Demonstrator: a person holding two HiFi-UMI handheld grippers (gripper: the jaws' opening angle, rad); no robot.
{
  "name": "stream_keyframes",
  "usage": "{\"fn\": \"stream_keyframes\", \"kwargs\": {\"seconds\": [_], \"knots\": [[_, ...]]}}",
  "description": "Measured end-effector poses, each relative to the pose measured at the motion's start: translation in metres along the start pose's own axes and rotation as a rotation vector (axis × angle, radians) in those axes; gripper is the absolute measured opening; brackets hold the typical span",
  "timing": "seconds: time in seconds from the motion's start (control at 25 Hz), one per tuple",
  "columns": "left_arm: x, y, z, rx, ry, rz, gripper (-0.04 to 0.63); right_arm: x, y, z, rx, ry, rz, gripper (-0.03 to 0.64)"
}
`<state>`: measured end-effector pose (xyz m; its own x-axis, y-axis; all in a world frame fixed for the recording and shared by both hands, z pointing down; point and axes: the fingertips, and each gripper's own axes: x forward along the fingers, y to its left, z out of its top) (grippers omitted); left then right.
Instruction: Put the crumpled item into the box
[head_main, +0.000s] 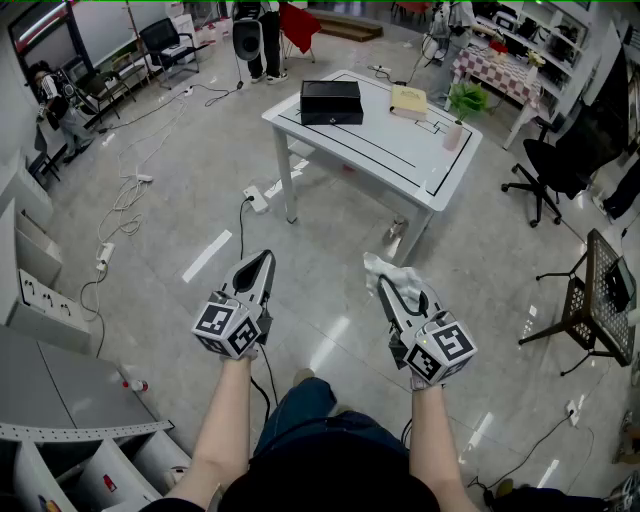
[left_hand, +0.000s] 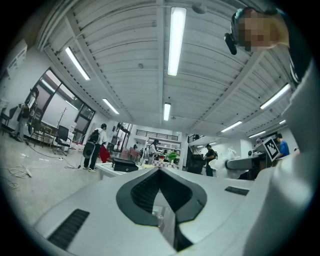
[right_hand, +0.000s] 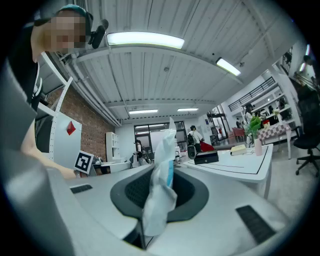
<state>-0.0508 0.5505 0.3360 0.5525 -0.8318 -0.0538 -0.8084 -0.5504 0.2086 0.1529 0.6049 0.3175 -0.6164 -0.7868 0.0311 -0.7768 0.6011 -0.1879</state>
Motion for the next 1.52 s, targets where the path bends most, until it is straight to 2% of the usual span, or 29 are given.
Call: {"fn": "stream_keyframes", "kwargs": {"seconds": [0.28, 0.72, 1.12, 1.52], "knots": [[0.039, 0.037, 0.014, 0.042, 0.002, -0.034, 0.011, 0.057, -0.017, 0.010, 0.002, -0.007, -0.011, 0.054], [0.059, 0.107, 0.016, 0.034, 0.024, -0.029, 0.011, 0.128, -0.023, 0.009, -0.005, -0.019, -0.037, 0.054], [0.059, 0.136, 0.008, 0.036, 0.041, -0.062, 0.011, 0.157, -0.010, -0.008, 0.004, -0.014, -0.051, 0.054], [0.065, 0.155, -0.001, 0.004, 0.057, -0.052, 0.011, 0.177, -0.026, -0.003, 0.041, -0.015, -0.063, 0.055]]}}
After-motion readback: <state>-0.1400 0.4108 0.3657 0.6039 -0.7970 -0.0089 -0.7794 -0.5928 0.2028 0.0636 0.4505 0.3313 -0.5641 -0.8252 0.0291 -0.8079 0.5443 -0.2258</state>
